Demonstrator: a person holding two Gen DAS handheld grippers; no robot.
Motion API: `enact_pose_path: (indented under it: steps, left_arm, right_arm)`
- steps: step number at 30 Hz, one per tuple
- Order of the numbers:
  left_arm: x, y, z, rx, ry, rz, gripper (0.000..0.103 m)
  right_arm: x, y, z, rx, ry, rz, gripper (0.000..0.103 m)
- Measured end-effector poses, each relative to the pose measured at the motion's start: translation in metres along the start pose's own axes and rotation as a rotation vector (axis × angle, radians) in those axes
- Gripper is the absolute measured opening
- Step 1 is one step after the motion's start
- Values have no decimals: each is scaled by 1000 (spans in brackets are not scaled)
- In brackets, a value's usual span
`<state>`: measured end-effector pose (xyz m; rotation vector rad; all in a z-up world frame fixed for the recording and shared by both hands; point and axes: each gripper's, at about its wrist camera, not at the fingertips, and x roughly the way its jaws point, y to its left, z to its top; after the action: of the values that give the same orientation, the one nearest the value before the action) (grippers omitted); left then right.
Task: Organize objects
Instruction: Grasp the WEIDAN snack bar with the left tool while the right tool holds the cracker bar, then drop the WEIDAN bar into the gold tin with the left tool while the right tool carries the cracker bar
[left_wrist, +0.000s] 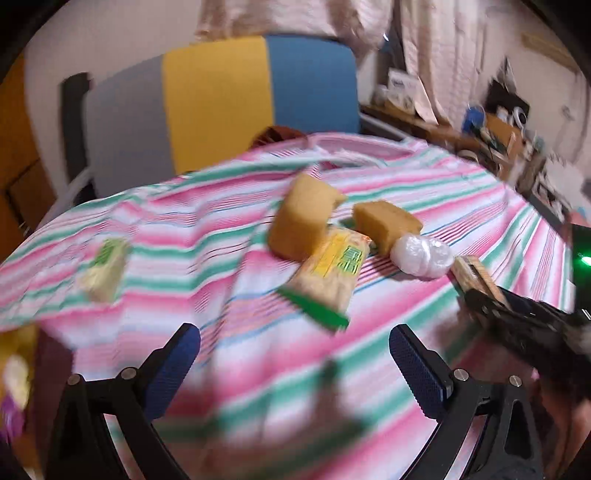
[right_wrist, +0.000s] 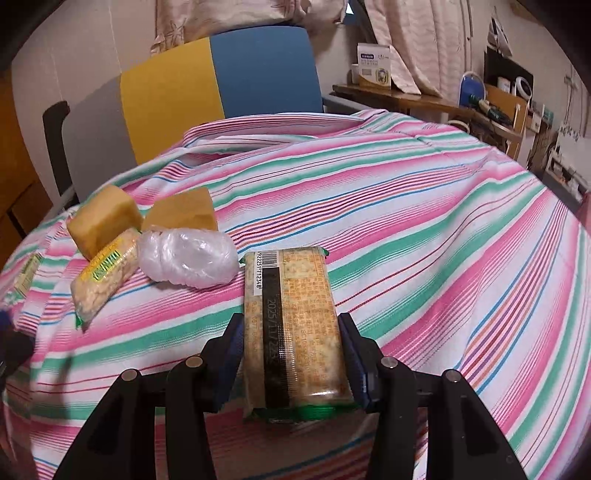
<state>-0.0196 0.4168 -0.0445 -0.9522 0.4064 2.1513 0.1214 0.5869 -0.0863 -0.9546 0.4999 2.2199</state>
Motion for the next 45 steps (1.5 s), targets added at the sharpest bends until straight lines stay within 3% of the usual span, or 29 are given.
enact_pose_path:
  steps: [6, 7, 8, 10, 12, 23, 31, 37, 42, 45]
  left_arm:
    - [58, -8, 22, 24, 44, -61, 100]
    - [64, -10, 22, 32, 71, -80, 90]
    - [67, -11, 23, 42, 76, -73, 89]
    - [64, -15, 22, 65, 50, -81, 68]
    - [61, -18, 18, 93, 39, -90, 61]
    - [18, 1, -30, 52, -26, -21, 59]
    - [-17, 26, -69, -92, -37, -47, 59]
    - [-31, 31, -85, -138, -45, -66, 59]
    - [-36, 36, -93, -170, -41, -77, 59]
    - [-40, 42, -99, -196, -40, -87, 59]
  right_arm:
    - [2, 2, -2, -18, -21, -23, 50]
    - [2, 2, -2, -17, -23, -22, 50]
    - [3, 2, -2, -17, -25, -23, 50]
    - [3, 2, -2, -20, -29, -28, 50]
    - [3, 2, -2, -22, -32, -30, 50]
    - [0, 4, -3, -26, -48, -52, 50]
    - [-32, 9, -9, -32, -191, -54, 50]
    - [-49, 30, -18, -64, -166, 66, 50]
    - [-59, 55, -33, 17, -118, 224, 50]
    - [-56, 71, -45, 46, -92, 250, 50]
